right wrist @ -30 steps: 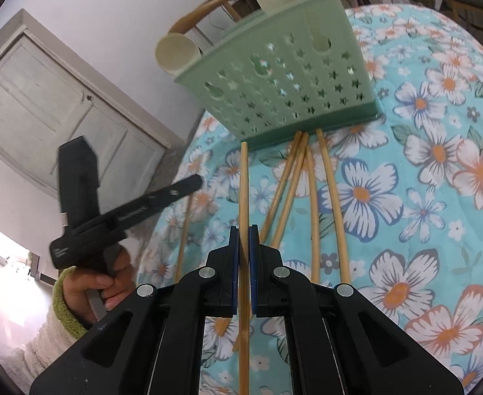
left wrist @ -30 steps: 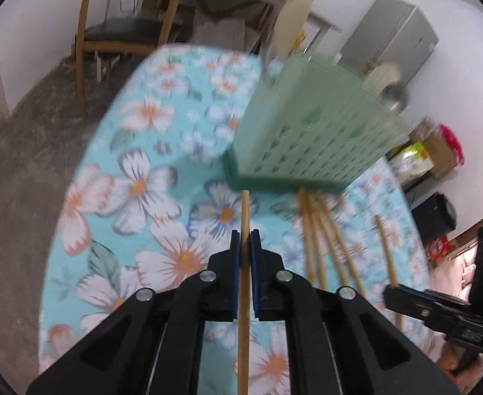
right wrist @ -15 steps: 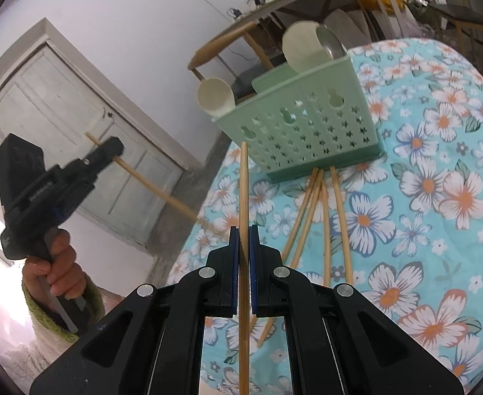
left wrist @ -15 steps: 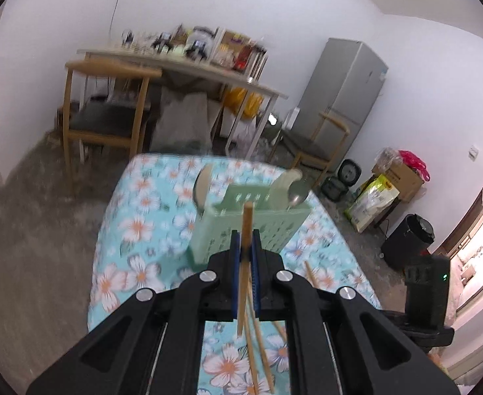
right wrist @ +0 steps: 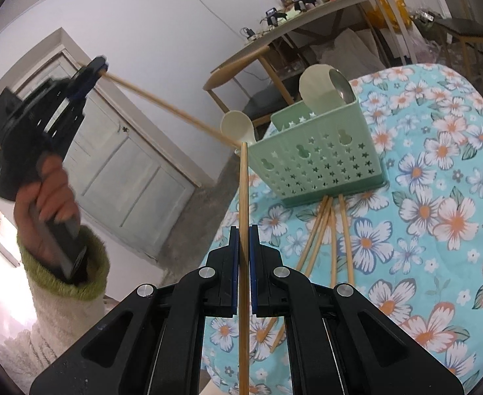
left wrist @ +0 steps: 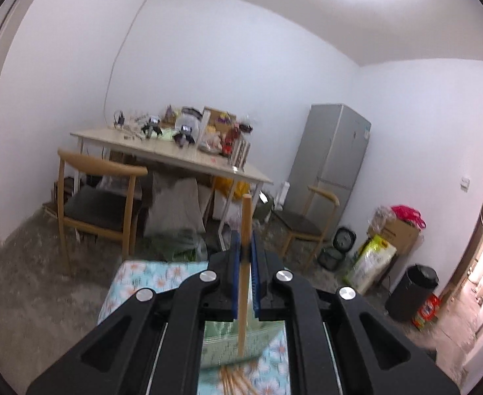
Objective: Organize utensils
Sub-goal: 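Lower the chopstick into the green basket and open the left tool while the right tool holds one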
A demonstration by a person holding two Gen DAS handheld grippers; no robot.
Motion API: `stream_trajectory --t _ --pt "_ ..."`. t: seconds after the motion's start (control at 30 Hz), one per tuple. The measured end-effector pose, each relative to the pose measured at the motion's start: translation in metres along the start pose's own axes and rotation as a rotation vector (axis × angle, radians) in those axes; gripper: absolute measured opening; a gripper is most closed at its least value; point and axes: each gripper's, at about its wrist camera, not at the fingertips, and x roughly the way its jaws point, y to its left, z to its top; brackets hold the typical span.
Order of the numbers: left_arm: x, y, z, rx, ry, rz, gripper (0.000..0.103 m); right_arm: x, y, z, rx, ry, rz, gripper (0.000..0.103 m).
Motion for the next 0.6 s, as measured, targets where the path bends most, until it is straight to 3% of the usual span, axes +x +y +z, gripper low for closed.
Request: stream_trajectory --t 0.37,0.6 --pt "0.075 -0.012 -0.016 0.138 -0.070 0.105 0.005 -0.003 -0.021 0.009 0.034 -0.007 0.017 0.004" --pt "0.113 -0.002 -0.032 0.086 -0.017 0.090 0.005 -0.001 -0.038 0.008 0.068 0.001 0.018 0.004"
